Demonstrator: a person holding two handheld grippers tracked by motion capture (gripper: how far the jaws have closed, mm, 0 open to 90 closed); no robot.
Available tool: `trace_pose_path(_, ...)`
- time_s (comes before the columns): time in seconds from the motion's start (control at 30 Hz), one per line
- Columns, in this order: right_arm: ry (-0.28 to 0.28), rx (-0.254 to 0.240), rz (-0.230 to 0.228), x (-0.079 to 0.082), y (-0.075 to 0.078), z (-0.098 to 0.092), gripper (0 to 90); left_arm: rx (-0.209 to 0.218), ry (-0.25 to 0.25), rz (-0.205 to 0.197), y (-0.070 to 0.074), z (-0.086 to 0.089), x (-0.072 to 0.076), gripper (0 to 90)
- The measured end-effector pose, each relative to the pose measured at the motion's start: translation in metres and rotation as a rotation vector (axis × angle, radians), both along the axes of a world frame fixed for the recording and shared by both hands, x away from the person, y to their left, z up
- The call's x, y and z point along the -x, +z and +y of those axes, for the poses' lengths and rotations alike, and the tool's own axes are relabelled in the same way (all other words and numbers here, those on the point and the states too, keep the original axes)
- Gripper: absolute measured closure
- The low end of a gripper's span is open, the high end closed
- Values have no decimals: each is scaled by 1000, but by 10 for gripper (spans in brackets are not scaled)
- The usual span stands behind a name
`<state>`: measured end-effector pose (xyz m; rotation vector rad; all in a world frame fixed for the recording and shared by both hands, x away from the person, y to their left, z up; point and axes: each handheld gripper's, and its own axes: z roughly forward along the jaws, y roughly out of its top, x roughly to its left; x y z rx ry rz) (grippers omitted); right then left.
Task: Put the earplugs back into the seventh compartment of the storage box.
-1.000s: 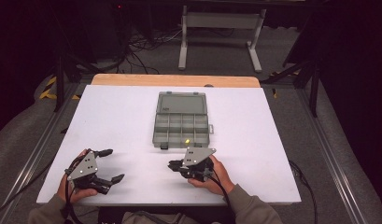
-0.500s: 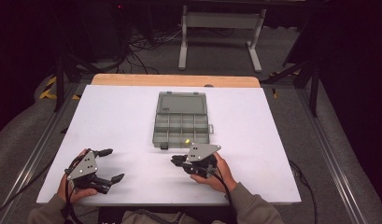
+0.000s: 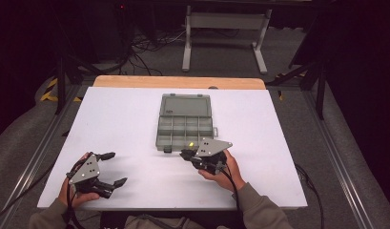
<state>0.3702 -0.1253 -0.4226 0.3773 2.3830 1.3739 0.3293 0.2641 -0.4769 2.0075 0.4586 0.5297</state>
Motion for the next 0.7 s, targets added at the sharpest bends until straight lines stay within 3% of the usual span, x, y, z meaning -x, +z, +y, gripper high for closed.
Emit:
trace_pose_path(0.33,-64,-19,-14,-13,4,-12,844,-3,0,1,0,0,0,59)
trace_pose_path(0.7,-149,-26,2,-37,2,-20,843,-4,1,3,-1,0,0,59)
